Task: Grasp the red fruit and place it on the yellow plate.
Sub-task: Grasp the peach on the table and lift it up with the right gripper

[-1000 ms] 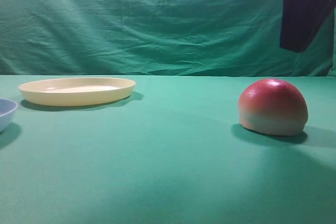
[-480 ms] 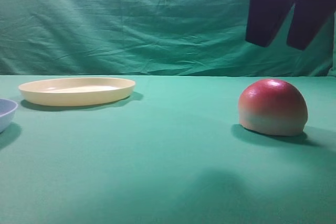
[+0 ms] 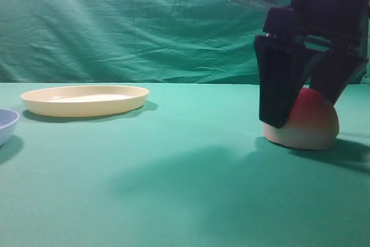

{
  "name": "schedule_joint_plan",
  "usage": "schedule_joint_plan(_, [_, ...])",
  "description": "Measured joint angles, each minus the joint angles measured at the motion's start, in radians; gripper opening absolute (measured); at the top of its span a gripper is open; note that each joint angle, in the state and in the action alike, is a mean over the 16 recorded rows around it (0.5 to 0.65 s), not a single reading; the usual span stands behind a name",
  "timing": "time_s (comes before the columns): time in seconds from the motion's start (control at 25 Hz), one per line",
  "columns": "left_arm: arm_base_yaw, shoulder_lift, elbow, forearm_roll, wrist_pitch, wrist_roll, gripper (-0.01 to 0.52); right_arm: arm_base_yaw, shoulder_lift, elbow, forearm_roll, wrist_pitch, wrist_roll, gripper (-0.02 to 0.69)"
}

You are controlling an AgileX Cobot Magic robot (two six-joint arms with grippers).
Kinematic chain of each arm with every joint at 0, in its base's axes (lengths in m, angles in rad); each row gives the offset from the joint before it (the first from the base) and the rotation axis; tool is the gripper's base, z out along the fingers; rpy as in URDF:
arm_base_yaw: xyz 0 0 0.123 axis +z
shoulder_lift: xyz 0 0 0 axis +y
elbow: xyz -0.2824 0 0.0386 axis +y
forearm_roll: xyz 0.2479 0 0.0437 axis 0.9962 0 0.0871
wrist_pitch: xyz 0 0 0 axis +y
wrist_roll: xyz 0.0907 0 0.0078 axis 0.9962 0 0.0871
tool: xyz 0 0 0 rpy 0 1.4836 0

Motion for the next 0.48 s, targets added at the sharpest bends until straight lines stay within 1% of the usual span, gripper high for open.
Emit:
schedule_joint_plan(0.24, [0.0, 0.0, 0.0, 0.0, 0.0, 0.0, 0.0, 0.002, 0.021, -0.061, -0.001, 0.036, 0.0, 0.413])
schedule_joint_plan(0.48, [0.0, 0.0, 0.0, 0.0, 0.0, 0.0, 0.0, 0.031, 0.034, -0.214, 0.008, 0.101, 0.0, 0.291])
